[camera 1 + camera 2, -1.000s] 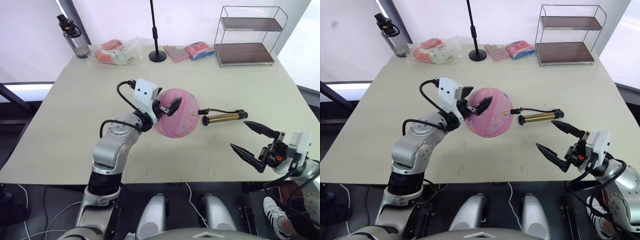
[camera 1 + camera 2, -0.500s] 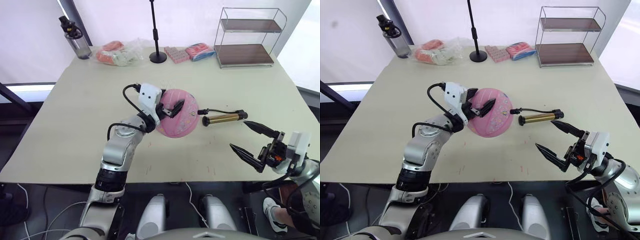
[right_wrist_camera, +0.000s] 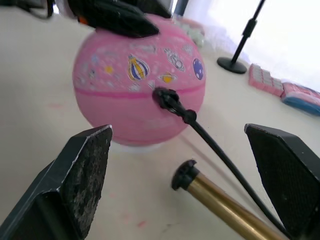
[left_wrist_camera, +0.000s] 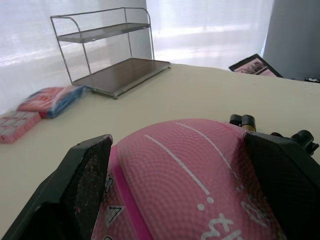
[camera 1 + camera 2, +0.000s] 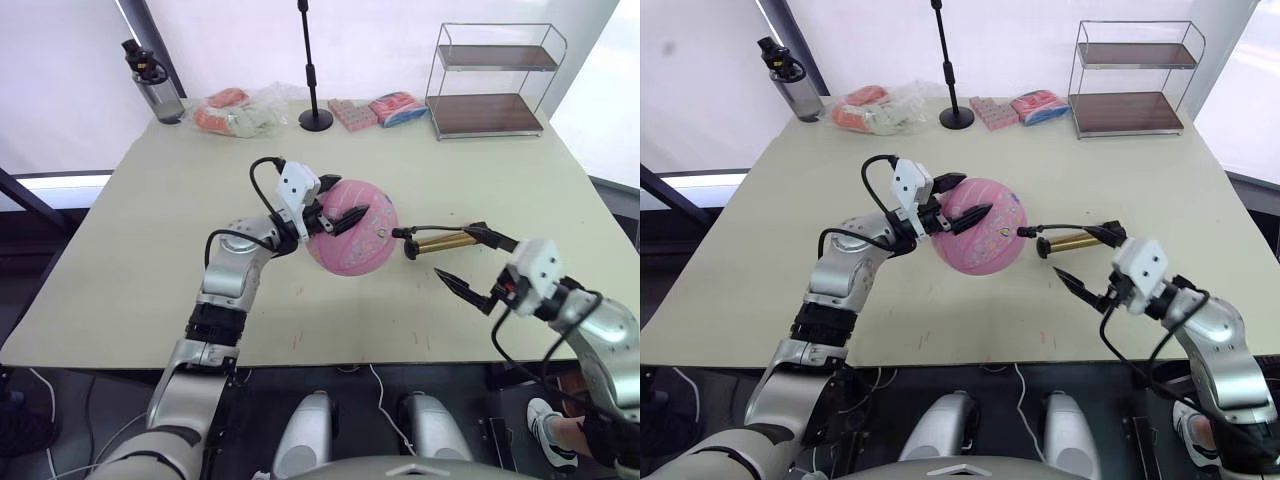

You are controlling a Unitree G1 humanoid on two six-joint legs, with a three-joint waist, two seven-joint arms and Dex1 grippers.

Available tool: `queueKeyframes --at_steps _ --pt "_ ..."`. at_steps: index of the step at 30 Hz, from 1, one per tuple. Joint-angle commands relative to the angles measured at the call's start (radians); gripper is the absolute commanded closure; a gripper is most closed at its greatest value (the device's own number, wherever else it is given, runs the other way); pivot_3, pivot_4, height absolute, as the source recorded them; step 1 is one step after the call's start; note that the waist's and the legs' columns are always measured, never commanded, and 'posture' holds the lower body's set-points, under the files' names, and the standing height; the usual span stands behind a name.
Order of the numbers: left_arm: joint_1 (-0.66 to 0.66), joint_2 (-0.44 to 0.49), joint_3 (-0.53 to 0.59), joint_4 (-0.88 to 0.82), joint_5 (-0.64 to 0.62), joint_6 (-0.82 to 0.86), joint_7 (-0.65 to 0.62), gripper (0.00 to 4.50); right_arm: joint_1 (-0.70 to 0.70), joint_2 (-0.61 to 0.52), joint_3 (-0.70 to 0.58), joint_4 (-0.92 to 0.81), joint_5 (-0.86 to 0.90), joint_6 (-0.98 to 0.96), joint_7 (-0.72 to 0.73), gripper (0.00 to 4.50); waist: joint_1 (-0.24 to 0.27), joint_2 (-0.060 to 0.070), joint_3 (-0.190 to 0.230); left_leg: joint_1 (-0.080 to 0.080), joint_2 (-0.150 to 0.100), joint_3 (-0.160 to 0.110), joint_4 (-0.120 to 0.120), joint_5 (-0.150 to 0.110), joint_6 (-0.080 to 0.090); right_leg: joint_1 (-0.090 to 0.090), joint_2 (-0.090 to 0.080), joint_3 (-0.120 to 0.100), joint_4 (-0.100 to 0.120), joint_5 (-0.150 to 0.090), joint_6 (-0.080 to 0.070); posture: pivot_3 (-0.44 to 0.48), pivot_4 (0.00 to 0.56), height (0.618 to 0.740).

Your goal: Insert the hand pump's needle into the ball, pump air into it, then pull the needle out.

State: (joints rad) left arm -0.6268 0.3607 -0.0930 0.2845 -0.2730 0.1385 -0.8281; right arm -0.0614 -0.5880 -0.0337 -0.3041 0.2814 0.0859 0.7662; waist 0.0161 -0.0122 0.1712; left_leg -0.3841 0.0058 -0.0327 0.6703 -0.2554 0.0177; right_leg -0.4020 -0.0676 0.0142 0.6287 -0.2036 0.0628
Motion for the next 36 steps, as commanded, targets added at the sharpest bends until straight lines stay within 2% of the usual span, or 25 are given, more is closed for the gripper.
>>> queueKeyframes --at_steps 1,9,14,21,27,28,30,33,34,35,36 --pt "-0.016 -0.005 -0.070 0.140 0.060 -0.020 -0.087 0.00 -0.105 -0.025 0.073 0.074 -0.116 -0.043 0.009 0.08 -0.001 0.000 0.000 0.000 0.000 0.000 0.000 0.000 0.000 0.000 0.000 0.000 0.000 0.000 0.000 0.000 0.150 0.731" --pt "-0.063 -0.030 -0.067 0.237 0.084 -0.074 -0.128 0.00 -0.338 -0.030 0.195 0.321 -0.291 -0.293 0.053 0.08 0.000 0.000 0.000 0.001 -0.001 0.000 0.001 0.000 0.000 0.004 0.000 0.000 -0.001 0.000 0.000 0.000 0.150 0.731" --pt "-0.069 -0.038 -0.063 0.253 0.095 -0.088 -0.128 0.00 -0.424 -0.021 0.242 0.435 -0.344 -0.434 0.068 0.08 0.001 0.000 0.000 0.002 -0.001 -0.001 0.001 0.000 0.000 0.005 0.000 -0.001 -0.001 0.000 0.000 0.000 0.150 0.731" --pt "-0.068 -0.045 -0.057 0.258 0.099 -0.091 -0.126 0.00 -0.489 -0.025 0.275 0.557 -0.435 -0.600 0.043 0.08 0.001 0.000 0.000 0.003 -0.001 -0.001 0.001 0.000 0.000 0.005 -0.001 -0.001 -0.001 0.000 0.000 0.000 0.150 0.731" --pt "-0.063 -0.047 -0.054 0.248 0.098 -0.084 -0.125 0.00 -0.508 -0.016 0.277 0.607 -0.455 -0.655 0.023 0.08 0.001 0.000 0.000 0.003 -0.002 -0.001 0.001 0.000 0.000 0.006 -0.001 -0.001 -0.001 0.000 0.000 0.000 0.150 0.731" --pt "-0.061 -0.047 -0.054 0.245 0.098 -0.083 -0.125 0.00 -0.510 -0.016 0.279 0.612 -0.457 -0.665 0.022 0.60 0.001 0.000 0.000 0.003 -0.002 -0.001 0.001 0.000 0.000 0.006 -0.001 -0.001 -0.001 0.000 0.000 0.000 0.150 0.731" --pt "-0.057 -0.047 -0.056 0.239 0.097 -0.079 -0.126 0.00 -0.513 -0.014 0.282 0.619 -0.458 -0.676 0.023 1.30 0.001 0.000 0.000 0.003 -0.002 -0.001 0.001 0.000 0.000 0.006 -0.001 -0.001 -0.001 0.000 0.000 0.000 0.150 0.731" --pt "-0.053 -0.047 -0.057 0.233 0.097 -0.076 -0.127 0.00 -0.514 -0.011 0.282 0.628 -0.455 -0.687 0.022 2.88 0.001 0.000 0.000 0.003 -0.002 -0.002 0.001 0.000 0.000 0.006 -0.001 -0.001 -0.001 0.000 0.000 0.000 0.150 0.731" --pt "-0.052 -0.047 -0.057 0.233 0.097 -0.075 -0.127 0.00 -0.514 -0.009 0.280 0.630 -0.450 -0.690 0.021 3.22 0.001 0.000 0.000 0.003 -0.002 -0.002 0.001 0.000 0.000 0.006 -0.001 -0.001 -0.001 0.000 0.000 0.000 0.150 0.731" --pt "-0.052 -0.046 -0.057 0.232 0.098 -0.074 -0.126 0.00 -0.514 -0.006 0.278 0.631 -0.446 -0.693 0.021 3.85 0.000 0.000 0.000 0.003 -0.002 -0.002 0.001 0.000 0.000 0.006 -0.001 -0.001 -0.001 0.000 0.000 0.000 0.150 0.731" --pt "-0.051 -0.046 -0.057 0.232 0.098 -0.074 -0.126 0.00 -0.514 -0.004 0.277 0.632 -0.442 -0.697 0.021 4.17 0.000 0.000 0.000 0.003 -0.002 -0.001 0.001 0.000 0.000 0.006 -0.001 -0.001 -0.001 0.000 0.000 0.000 0.150 0.731"
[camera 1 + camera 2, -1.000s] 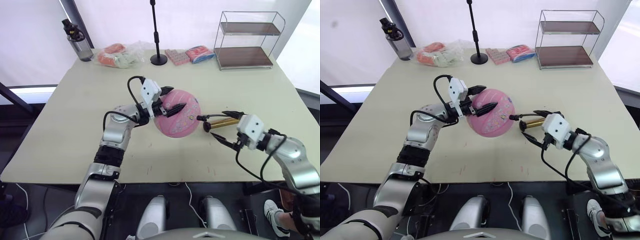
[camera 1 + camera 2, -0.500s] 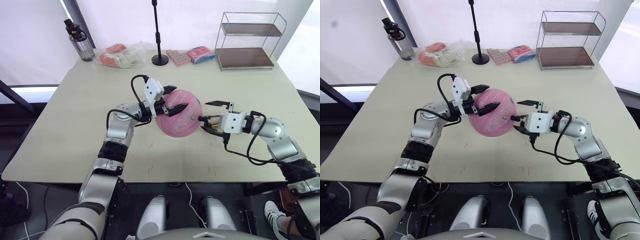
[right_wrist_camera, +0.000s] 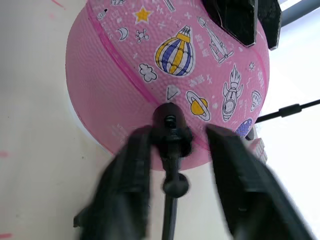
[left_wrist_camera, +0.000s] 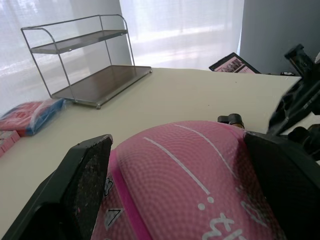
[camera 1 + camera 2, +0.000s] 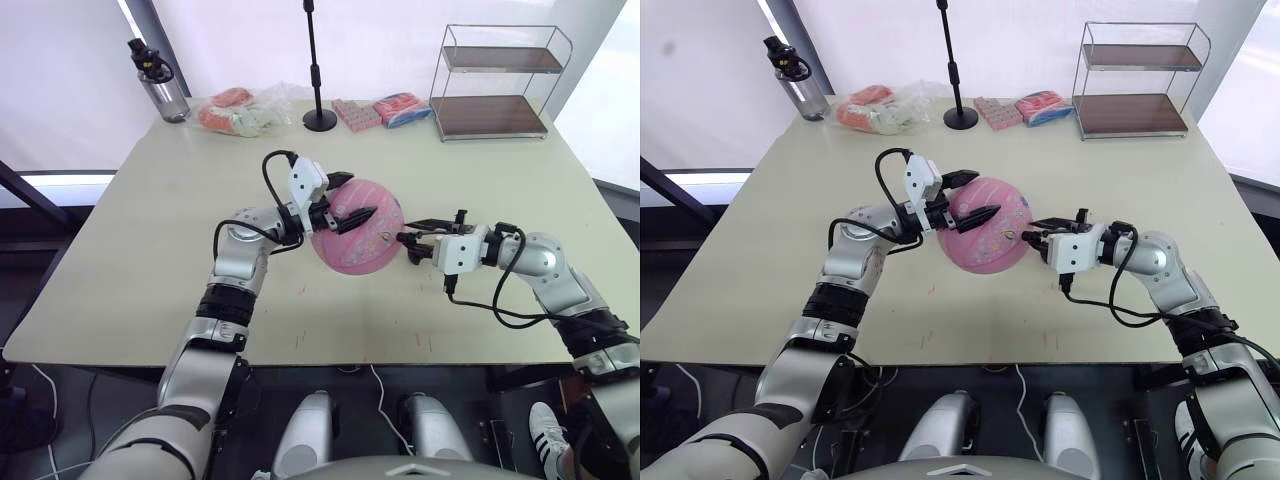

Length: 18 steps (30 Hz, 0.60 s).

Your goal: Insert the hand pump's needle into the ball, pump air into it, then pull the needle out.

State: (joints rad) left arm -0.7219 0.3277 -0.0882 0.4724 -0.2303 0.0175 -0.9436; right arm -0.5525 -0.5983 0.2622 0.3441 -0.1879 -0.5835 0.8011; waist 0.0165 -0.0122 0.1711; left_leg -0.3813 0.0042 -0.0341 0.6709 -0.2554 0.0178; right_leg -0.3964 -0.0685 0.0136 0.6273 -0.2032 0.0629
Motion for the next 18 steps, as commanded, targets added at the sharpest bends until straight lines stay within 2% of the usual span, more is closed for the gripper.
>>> queueKeyframes --at_steps 1,12,18 --pt "0.046 -0.013 -0.062 0.044 0.056 0.048 -0.011 0.00 -0.023 0.008 -0.019 -0.014 0.031 -0.031 -0.012 4.17 -0.001 0.000 0.000 0.000 0.000 0.000 0.000 0.000 0.000 0.000 0.000 0.000 0.000 0.000 0.000 0.000 0.150 0.731" --pt "0.084 -0.011 -0.081 0.051 0.078 0.044 -0.004 0.00 0.038 -0.014 -0.058 -0.033 0.124 0.002 0.023 4.17 0.001 0.000 0.000 0.000 0.000 0.000 0.000 0.000 0.000 0.000 0.000 0.000 0.000 0.000 0.000 0.000 0.150 0.731" --pt "0.114 -0.021 -0.095 0.040 0.105 0.128 0.052 0.00 0.114 -0.048 -0.112 -0.099 0.235 0.080 0.057 4.17 0.014 0.001 -0.001 0.000 -0.002 -0.001 0.000 0.000 0.000 0.001 -0.002 0.000 -0.001 0.000 0.000 0.000 0.150 0.731"
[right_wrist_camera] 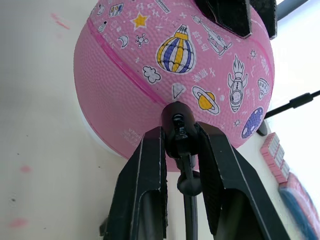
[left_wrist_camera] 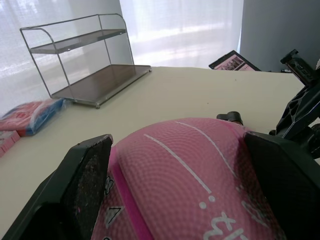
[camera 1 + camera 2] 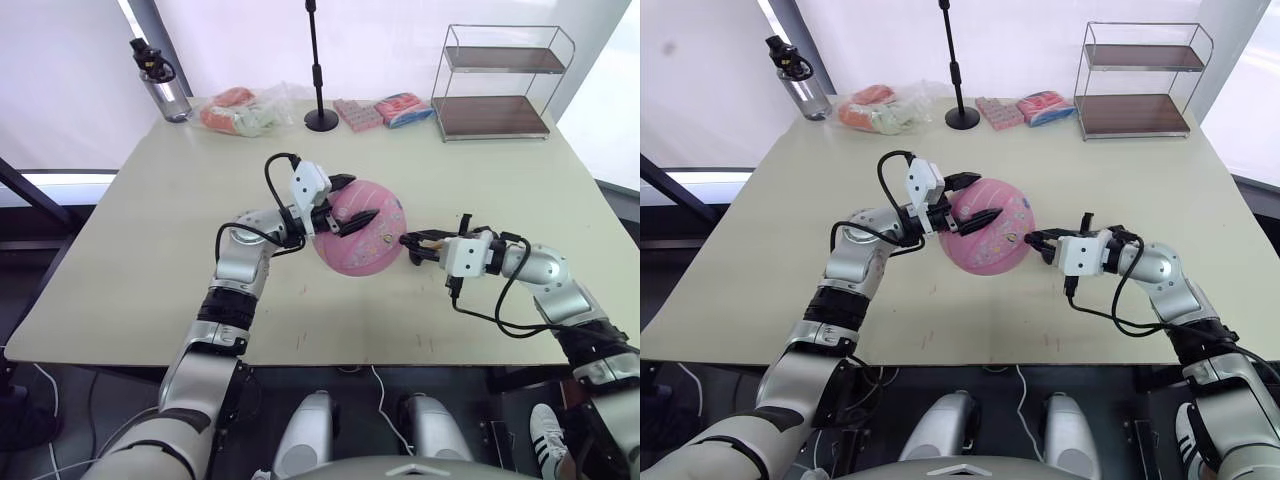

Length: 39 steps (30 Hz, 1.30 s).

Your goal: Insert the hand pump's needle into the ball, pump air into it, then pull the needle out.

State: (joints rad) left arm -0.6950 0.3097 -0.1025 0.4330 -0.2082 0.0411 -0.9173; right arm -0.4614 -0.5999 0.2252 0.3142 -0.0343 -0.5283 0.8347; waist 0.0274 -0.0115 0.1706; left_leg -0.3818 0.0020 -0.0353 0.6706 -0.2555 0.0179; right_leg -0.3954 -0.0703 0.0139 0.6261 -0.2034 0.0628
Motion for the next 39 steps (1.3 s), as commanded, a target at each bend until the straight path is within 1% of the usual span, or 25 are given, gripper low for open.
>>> queueKeyframes --at_steps 1,4,8,12,17,21,30,39 --pt "0.095 -0.003 -0.090 0.080 0.093 0.103 0.031 0.00 0.038 -0.053 -0.080 -0.087 0.096 0.039 0.034 4.17 0.008 0.001 0.000 0.000 -0.001 -0.001 0.000 0.000 0.000 0.001 0.000 0.001 0.000 0.000 0.000 0.000 0.150 0.731" --pt "0.119 -0.001 -0.110 0.079 0.109 0.108 0.044 0.00 0.077 -0.069 -0.094 -0.143 0.143 0.093 0.053 4.17 0.016 0.002 -0.002 0.000 -0.002 -0.003 0.000 0.000 0.000 0.002 0.000 0.002 -0.001 0.000 0.000 0.000 0.150 0.731" --pt "0.145 -0.009 -0.114 0.087 0.104 0.109 0.051 0.00 0.132 -0.099 -0.126 -0.216 0.206 0.179 0.081 4.17 0.019 0.006 -0.007 -0.001 -0.007 -0.004 0.000 -0.001 0.002 0.002 -0.003 0.003 -0.001 -0.003 0.004 0.000 0.150 0.731" --pt "0.143 -0.014 -0.109 0.122 0.105 0.101 0.062 0.00 0.150 -0.133 -0.151 -0.230 0.211 0.195 0.090 4.17 0.020 0.009 -0.009 -0.001 -0.012 -0.007 0.000 -0.003 0.004 0.005 -0.005 0.005 -0.002 -0.006 0.008 0.000 0.150 0.731" --pt "0.137 -0.017 -0.106 0.160 0.104 0.094 0.080 0.00 0.163 -0.139 -0.176 -0.257 0.242 0.231 0.069 4.17 0.021 0.010 -0.011 -0.001 -0.020 -0.011 0.000 -0.004 0.007 0.008 -0.012 0.002 -0.003 -0.008 0.012 0.000 0.150 0.731" --pt "0.142 -0.020 -0.107 0.176 0.106 0.099 0.089 0.00 0.177 -0.154 -0.177 -0.269 0.225 0.225 0.071 4.17 0.021 0.010 -0.012 -0.001 -0.026 -0.016 0.000 -0.006 0.010 0.011 -0.017 -0.001 -0.003 -0.010 0.015 0.000 0.150 0.731" --pt "0.140 -0.025 -0.112 0.208 0.111 0.097 0.096 0.00 0.251 -0.193 -0.228 -0.335 0.254 0.298 0.053 4.17 0.036 0.013 -0.015 0.000 -0.029 -0.024 0.000 -0.007 0.012 0.015 -0.020 -0.005 -0.008 -0.012 0.017 0.000 0.150 0.731" --pt "0.135 -0.028 -0.121 0.225 0.110 0.093 0.101 0.00 0.279 -0.200 -0.270 -0.374 0.297 0.377 0.056 4.17 0.041 0.016 -0.017 -0.001 -0.032 -0.027 0.000 -0.008 0.013 0.017 -0.025 -0.009 -0.009 -0.014 0.020 0.000 0.150 0.731"
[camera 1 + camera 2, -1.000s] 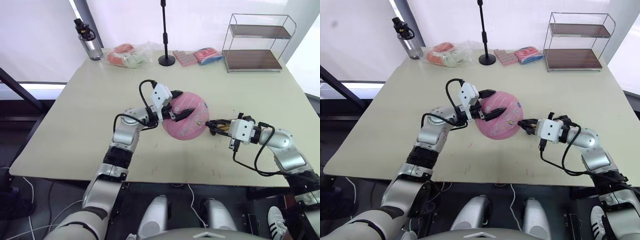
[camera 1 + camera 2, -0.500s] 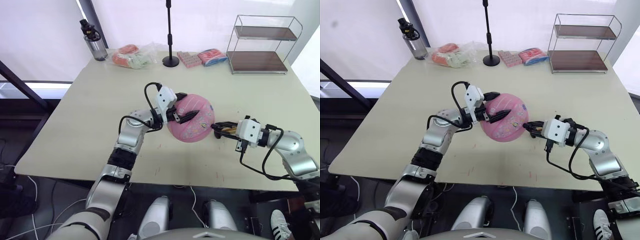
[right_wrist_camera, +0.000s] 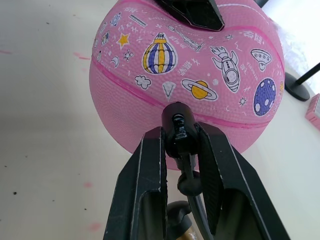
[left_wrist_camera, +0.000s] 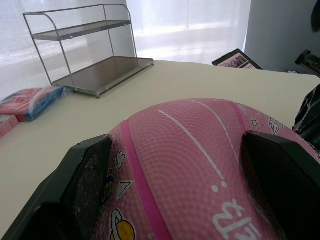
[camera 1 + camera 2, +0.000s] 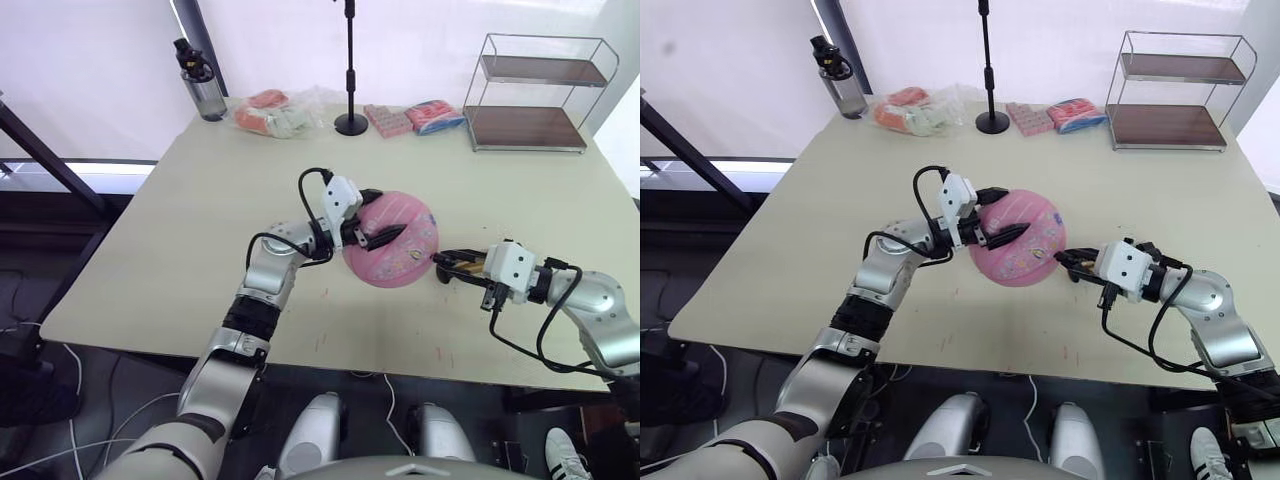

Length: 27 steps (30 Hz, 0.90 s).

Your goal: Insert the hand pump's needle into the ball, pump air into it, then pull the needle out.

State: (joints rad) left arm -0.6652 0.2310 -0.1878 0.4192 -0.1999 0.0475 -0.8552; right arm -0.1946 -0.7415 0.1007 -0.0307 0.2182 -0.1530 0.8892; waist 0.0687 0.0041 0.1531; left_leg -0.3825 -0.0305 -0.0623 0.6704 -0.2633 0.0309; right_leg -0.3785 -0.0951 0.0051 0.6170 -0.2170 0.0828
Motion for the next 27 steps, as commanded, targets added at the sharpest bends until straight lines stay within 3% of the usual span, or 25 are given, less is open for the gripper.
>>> queueKeyframes --at_steps 1,27 --pt "0.105 0.050 -0.036 0.240 0.101 0.087 0.040 0.00 0.014 -0.061 -0.147 -0.032 0.046 0.004 0.002 4.17 0.000 0.000 0.000 0.000 -0.001 0.000 0.000 0.000 0.001 0.000 -0.001 0.000 0.000 -0.001 0.001 0.000 0.150 0.731" --pt "0.106 0.050 -0.045 0.254 0.100 0.092 0.049 0.00 0.064 -0.117 -0.207 -0.076 0.070 0.017 0.016 4.17 0.002 0.001 -0.002 -0.001 -0.012 -0.005 0.000 -0.005 0.008 0.002 -0.013 -0.003 0.000 -0.006 0.012 0.000 0.150 0.731"
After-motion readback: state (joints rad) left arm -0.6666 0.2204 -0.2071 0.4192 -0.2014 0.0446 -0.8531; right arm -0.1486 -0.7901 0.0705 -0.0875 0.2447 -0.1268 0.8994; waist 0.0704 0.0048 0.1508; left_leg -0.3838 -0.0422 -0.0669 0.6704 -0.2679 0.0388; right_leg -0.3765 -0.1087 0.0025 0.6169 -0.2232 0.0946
